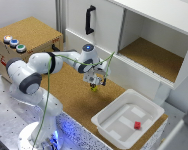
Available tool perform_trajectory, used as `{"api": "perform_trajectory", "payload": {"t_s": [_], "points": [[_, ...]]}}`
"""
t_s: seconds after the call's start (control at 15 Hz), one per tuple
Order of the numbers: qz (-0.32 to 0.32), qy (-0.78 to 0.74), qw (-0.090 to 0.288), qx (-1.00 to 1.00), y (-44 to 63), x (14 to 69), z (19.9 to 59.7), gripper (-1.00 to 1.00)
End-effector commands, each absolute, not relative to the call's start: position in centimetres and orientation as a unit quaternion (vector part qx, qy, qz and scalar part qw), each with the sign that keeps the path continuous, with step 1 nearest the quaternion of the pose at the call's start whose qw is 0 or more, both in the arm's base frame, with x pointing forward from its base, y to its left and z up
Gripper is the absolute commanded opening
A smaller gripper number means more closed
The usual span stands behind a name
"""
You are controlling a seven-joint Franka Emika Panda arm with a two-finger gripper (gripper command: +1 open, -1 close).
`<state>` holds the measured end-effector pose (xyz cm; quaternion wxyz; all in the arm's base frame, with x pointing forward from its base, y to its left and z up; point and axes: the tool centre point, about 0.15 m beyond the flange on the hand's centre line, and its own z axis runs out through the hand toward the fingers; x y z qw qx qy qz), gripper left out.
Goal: Go towards the pink block and grasp it
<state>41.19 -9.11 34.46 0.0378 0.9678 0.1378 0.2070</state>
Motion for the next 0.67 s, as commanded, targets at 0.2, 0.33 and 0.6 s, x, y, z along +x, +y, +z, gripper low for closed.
{"api": "perform_trajectory", "payload": {"t_s": [0.2,0.33,0.6], "points": [[0.163,0.098,-0.02,0.981,-11.1,41.5,36.5,1.0],[0.131,0.059,-0.049,0.988,-13.0,41.9,37.9,1.0],[0.089,0.003,-0.057,0.994,-17.7,42.2,40.0,1.0]]}}
